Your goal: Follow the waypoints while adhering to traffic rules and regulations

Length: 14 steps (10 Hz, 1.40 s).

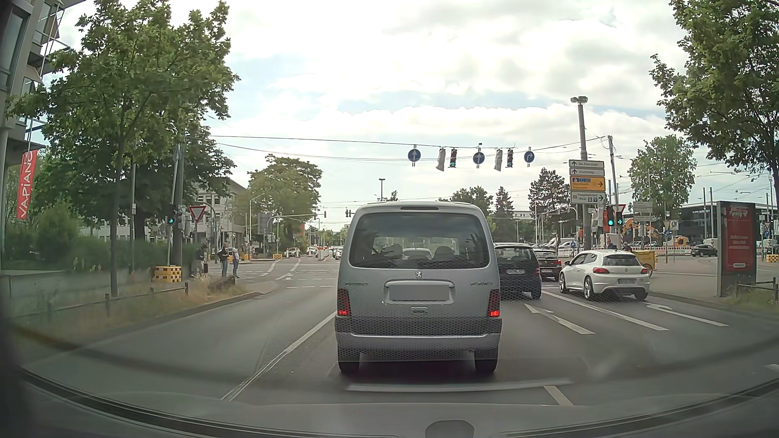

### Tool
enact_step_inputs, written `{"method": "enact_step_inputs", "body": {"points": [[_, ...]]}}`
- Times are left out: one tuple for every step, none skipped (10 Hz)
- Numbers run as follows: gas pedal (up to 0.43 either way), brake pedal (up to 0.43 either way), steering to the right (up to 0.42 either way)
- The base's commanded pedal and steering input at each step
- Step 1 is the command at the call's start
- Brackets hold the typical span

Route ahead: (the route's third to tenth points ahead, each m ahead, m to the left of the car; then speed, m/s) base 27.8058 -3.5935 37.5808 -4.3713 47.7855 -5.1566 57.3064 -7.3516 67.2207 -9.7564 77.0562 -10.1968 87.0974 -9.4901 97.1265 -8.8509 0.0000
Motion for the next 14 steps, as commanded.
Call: {"method": "enact_step_inputs", "body": {"points": [[0.000,0.091,0.005],[0.000,0.085,0.005],[0.000,0.079,0.005],[0.000,0.079,0.005],[0.000,0.079,0.005],[0.000,0.079,0.005],[0.000,0.079,0.005],[0.000,0.079,0.005],[0.000,0.079,0.005],[0.000,0.024,0.005],[0.000,0.024,0.004],[0.000,0.024,0.003],[0.000,0.024,0.002],[0.047,0.024,0.000]]}}
